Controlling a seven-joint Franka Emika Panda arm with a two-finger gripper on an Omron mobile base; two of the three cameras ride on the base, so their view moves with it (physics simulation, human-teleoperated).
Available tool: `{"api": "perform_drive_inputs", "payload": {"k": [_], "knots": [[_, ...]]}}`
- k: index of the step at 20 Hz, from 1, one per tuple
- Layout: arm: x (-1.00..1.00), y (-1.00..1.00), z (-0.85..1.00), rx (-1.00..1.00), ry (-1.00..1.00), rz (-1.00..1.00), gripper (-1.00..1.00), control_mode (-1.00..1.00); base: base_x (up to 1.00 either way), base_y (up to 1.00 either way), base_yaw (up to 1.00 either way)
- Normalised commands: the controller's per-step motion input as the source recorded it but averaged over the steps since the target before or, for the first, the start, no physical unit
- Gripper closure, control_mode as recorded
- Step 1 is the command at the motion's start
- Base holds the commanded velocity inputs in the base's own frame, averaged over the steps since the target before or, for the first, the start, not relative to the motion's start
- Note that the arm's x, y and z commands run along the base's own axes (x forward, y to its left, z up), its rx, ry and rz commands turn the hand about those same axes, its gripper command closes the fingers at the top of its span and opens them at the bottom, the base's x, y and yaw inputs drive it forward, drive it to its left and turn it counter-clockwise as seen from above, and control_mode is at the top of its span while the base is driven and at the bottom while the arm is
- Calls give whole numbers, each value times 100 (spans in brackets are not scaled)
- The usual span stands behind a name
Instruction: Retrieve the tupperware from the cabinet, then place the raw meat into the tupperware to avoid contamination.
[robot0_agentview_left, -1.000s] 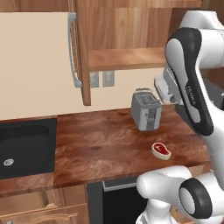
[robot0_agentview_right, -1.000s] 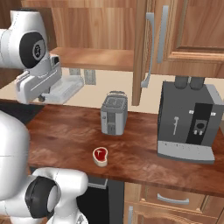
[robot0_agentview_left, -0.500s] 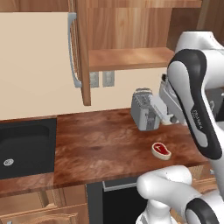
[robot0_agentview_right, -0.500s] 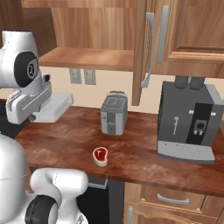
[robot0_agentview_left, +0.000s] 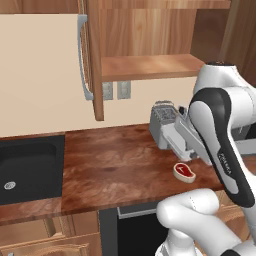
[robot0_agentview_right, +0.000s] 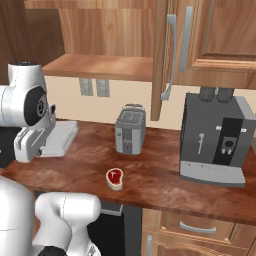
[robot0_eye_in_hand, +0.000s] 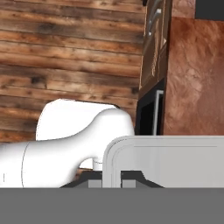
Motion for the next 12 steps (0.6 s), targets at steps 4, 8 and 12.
{"api": "perform_drive_inputs", "payload": {"k": [4, 8, 12], "knots": [[0, 1, -29, 1, 0, 10, 100, -100, 0, 0, 0], [0, 1, -19, 0, 0, 7, 100, -100, 0, 0, 0], [1, 2, -17, 0, 0, 4, 100, -100, 0, 0, 0]]}}
